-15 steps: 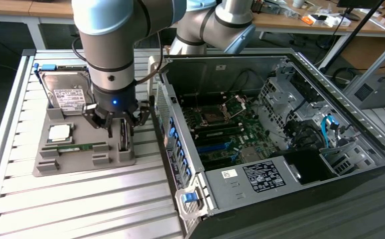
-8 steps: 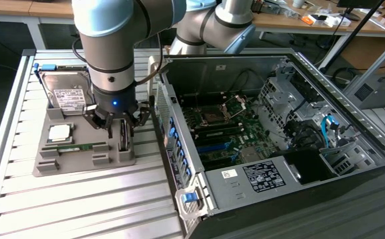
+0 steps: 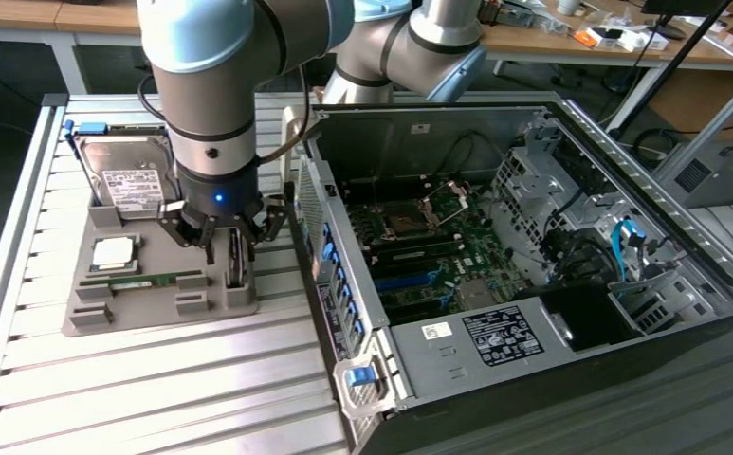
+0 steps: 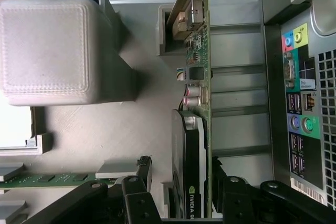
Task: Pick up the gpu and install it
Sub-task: 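Pick up the gpu and move the gpu toward the slot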
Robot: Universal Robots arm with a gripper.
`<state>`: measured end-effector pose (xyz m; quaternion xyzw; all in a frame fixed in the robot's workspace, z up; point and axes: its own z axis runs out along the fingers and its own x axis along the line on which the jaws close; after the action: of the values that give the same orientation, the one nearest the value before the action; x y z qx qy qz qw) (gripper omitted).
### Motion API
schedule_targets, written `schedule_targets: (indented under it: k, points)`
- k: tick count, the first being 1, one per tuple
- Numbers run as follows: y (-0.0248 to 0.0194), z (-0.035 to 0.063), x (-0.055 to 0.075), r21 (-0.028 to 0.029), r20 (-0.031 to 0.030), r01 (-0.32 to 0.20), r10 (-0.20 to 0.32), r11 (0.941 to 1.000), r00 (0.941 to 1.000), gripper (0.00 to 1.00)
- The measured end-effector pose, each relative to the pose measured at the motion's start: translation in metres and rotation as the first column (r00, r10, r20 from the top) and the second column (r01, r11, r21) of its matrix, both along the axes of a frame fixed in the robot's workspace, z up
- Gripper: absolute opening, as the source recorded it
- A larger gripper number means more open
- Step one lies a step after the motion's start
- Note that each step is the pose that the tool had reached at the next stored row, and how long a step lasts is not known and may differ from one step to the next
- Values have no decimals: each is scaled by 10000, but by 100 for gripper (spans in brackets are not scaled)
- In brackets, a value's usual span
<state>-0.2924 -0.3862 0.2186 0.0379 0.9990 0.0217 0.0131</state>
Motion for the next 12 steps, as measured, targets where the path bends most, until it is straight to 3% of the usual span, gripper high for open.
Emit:
schedule_targets:
  k: [12]
  points:
    - [0,-37,0,-1,-1,0,0,10000,10000,54]
